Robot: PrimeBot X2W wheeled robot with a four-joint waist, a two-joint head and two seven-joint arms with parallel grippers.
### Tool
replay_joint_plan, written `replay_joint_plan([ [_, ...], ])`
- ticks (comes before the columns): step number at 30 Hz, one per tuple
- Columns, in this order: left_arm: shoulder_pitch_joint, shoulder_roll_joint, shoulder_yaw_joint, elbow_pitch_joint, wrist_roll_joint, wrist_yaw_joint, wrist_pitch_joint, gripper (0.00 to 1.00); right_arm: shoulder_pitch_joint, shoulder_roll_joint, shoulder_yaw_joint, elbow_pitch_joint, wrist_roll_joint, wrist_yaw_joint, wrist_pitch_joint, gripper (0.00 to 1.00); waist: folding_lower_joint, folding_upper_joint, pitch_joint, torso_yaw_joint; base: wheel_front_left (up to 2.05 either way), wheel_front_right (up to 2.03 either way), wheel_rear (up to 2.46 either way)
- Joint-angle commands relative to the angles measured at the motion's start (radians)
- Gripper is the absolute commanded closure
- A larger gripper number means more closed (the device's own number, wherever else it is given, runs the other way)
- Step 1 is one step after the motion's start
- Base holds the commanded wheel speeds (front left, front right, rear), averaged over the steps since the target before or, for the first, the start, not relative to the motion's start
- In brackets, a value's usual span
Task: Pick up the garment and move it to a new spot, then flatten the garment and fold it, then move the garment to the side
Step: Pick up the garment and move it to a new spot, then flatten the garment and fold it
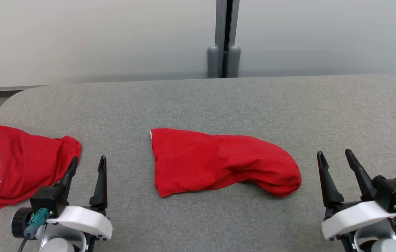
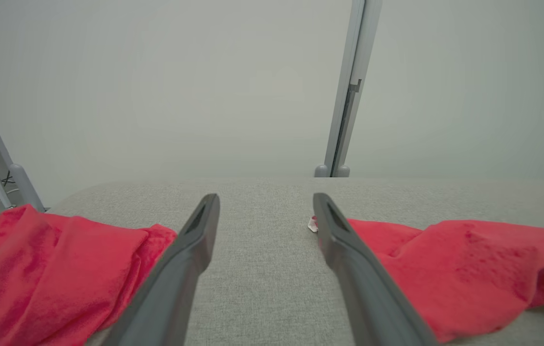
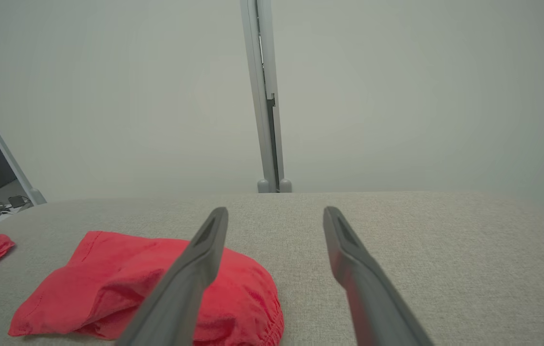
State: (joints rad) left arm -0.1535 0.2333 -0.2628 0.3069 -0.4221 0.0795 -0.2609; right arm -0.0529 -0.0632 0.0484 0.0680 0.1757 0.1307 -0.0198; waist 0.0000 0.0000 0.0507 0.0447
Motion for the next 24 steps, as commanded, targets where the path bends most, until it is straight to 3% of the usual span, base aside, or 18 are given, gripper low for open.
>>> replay_joint_plan([
  [1, 0.017, 0.007, 0.010, -0.008, 0.001, 0.001, -0.005, 0.00, 0.017, -0.009, 0.000, -0.005, 0.004, 0.000, 0.006, 0.00, 0.0000, 0.0000, -0.013, 0.000, 0.00, 0.00, 0.00],
  [24, 0.080, 0.035, -0.019, -0.028, 0.019, 0.015, 0.011, 0.00, 0.067, -0.006, 0.012, -0.012, 0.005, 0.000, 0.037, 0.00, 0.0000, 0.0000, -0.055, -0.003, 0.00, 0.00, 0.00],
])
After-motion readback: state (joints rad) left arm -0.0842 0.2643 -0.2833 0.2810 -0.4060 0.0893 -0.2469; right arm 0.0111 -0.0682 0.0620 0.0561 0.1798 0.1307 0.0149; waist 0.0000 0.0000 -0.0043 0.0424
